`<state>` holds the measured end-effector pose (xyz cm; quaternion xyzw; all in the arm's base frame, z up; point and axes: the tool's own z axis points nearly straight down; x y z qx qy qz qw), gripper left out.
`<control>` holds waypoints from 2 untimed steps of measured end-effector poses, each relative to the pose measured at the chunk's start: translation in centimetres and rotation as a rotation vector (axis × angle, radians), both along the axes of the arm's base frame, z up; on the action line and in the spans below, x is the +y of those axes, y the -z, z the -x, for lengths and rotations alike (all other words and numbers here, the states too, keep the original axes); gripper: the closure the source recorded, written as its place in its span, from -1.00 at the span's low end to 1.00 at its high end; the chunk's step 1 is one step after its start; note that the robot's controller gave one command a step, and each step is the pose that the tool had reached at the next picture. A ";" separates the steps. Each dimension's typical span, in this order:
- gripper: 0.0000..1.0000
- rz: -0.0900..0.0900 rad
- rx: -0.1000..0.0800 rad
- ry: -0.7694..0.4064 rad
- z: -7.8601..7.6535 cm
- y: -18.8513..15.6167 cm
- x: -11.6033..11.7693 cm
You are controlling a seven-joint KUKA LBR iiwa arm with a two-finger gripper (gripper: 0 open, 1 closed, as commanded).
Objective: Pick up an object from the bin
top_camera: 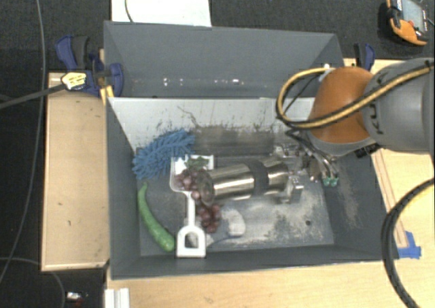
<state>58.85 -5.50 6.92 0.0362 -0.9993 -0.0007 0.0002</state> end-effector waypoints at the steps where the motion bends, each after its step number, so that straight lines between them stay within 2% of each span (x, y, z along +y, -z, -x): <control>1: -1.00 0.004 -0.016 0.080 0.5 -7.4 2.5; 2: -1.00 0.001 0.000 0.018 0.2 -0.9 0.2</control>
Offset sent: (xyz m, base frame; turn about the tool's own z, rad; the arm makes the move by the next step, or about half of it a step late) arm -0.0024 0.0020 0.0085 0.0181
